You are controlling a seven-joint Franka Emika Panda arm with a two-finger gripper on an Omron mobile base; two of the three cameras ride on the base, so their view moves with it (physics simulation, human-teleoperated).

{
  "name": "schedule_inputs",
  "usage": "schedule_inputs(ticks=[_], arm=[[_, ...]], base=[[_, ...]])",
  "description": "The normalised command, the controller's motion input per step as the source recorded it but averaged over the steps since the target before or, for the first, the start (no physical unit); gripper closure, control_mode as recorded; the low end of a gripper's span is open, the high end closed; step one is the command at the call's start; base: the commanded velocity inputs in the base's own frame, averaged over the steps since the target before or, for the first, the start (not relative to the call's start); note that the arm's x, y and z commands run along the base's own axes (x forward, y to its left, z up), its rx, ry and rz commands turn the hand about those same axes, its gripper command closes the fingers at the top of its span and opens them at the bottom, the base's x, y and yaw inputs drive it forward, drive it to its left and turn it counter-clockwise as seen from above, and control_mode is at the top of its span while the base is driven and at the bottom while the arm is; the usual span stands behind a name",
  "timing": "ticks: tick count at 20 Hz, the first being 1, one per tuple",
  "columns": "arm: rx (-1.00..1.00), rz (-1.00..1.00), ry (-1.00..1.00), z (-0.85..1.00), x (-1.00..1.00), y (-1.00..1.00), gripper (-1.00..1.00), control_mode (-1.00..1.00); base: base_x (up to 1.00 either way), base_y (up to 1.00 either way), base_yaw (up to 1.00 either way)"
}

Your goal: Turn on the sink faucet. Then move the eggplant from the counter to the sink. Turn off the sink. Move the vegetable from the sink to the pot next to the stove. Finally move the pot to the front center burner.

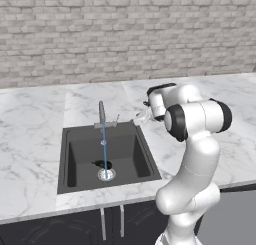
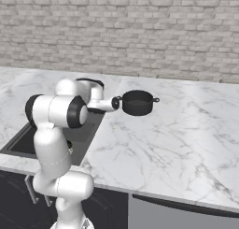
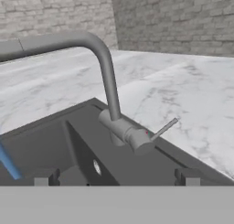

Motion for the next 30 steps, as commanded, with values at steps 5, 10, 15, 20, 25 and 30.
schedule_inputs(ticks=[5,10,15,20,25,30], arm=[[0.0,0.0,0.0,-0.07,0.09,0.0,-1.0,-1.0],[0.0,0.0,-0.01,-0.12,0.14,0.06,-1.0,-1.0],[0.0,0.0,-0.02,-0.2,0.15,0.06,-1.0,-1.0],[0.02,0.0,-0.04,-0.18,0.21,0.08,-1.0,-1.0],[0.04,0.03,-0.1,-0.05,0.17,0.06,-1.0,-1.0],[0.01,0.06,-0.03,0.0,0.08,0.06,-1.0,-1.0]], base=[[0.0,0.0,0.0],[0.0,0.0,0.0],[0.0,0.0,0.0],[0.0,0.0,0.0],[0.0,0.0,0.0],[0.0,0.0,0.0]])
